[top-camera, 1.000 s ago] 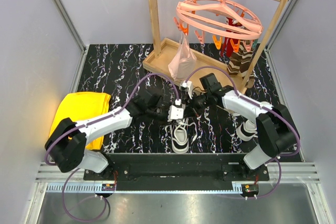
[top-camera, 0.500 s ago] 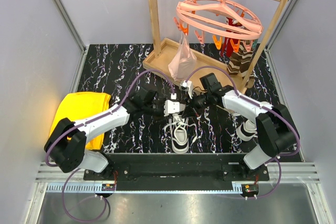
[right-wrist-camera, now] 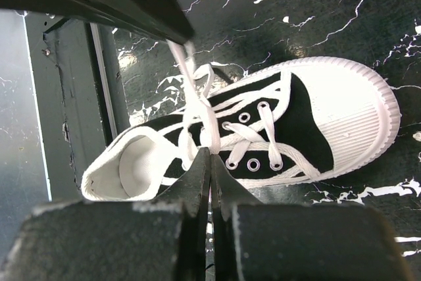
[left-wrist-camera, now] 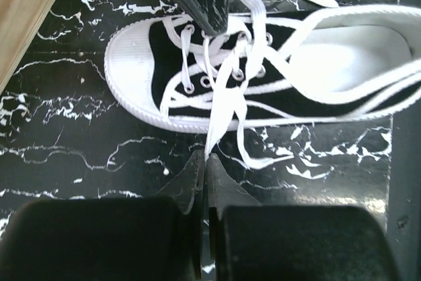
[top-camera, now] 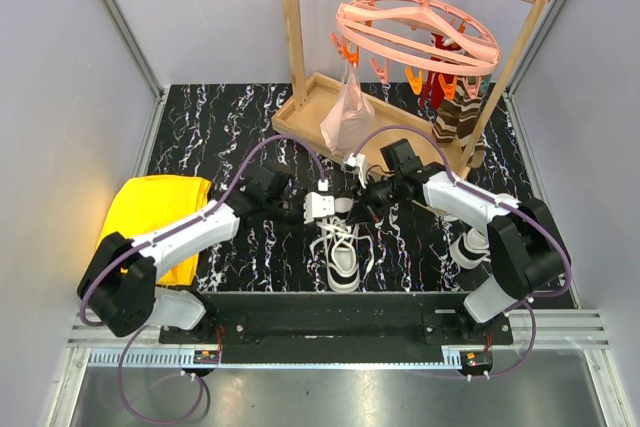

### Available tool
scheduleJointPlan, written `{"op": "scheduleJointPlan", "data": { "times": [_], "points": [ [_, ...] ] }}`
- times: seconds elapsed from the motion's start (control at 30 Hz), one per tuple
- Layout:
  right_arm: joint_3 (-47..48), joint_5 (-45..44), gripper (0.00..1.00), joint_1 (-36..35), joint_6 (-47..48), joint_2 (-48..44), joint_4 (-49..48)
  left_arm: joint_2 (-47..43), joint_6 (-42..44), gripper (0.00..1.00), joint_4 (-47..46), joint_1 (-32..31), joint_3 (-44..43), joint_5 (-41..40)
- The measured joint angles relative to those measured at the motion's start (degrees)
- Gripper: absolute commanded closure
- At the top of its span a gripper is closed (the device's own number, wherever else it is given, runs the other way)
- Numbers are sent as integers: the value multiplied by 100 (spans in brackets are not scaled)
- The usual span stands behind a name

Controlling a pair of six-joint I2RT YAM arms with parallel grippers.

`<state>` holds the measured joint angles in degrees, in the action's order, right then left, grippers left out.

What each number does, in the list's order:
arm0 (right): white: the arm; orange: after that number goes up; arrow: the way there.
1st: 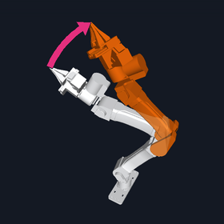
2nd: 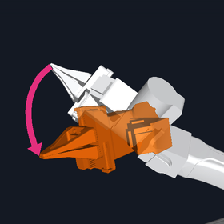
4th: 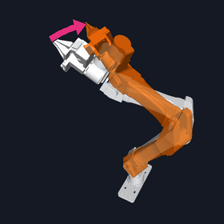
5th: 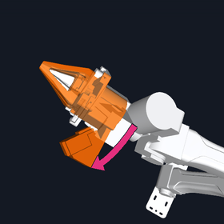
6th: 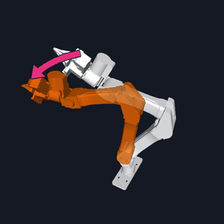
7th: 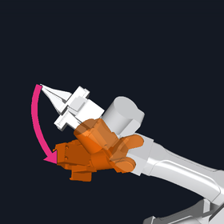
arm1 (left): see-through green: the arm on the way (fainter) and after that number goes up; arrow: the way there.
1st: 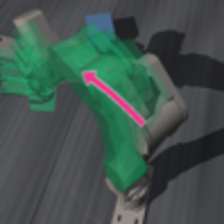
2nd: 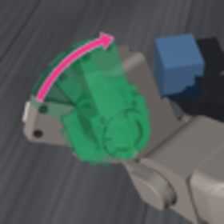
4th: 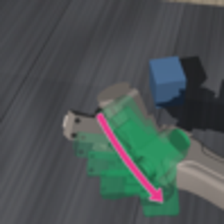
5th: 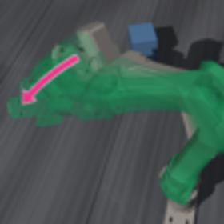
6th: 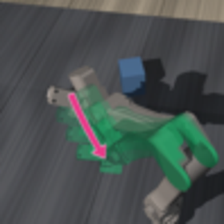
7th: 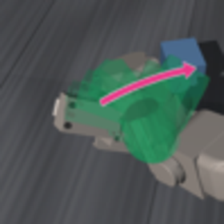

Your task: Tie the shoes

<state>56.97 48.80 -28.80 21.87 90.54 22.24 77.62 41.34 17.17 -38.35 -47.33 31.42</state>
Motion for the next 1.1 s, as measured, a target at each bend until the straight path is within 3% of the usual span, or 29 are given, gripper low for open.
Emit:
{"op": "scheduleJointPlan", "data": {
  "times": [0.3,0.57,0.87,0.97,1.07,1.1],
  "points": [
    [0,-4,100,0,48,0,0,-608,-302,100,251,35,48,227],
    [-2,-11,100,0,63,0,-2,197,-1204,100,367,46,48,330],
    [-2,-15,100,0,76,0,-9,903,-2498,100,-114,96,46,289],
    [-2,-13,100,0,70,0,-11,1130,-2874,94,-313,129,46,330],
    [-2,-11,100,0,61,0,-11,1272,-3261,82,-507,227,46,533],
    [-2,-11,100,0,57,0,-13,1279,-3364,71,-546,275,46,621]
  ]
}}
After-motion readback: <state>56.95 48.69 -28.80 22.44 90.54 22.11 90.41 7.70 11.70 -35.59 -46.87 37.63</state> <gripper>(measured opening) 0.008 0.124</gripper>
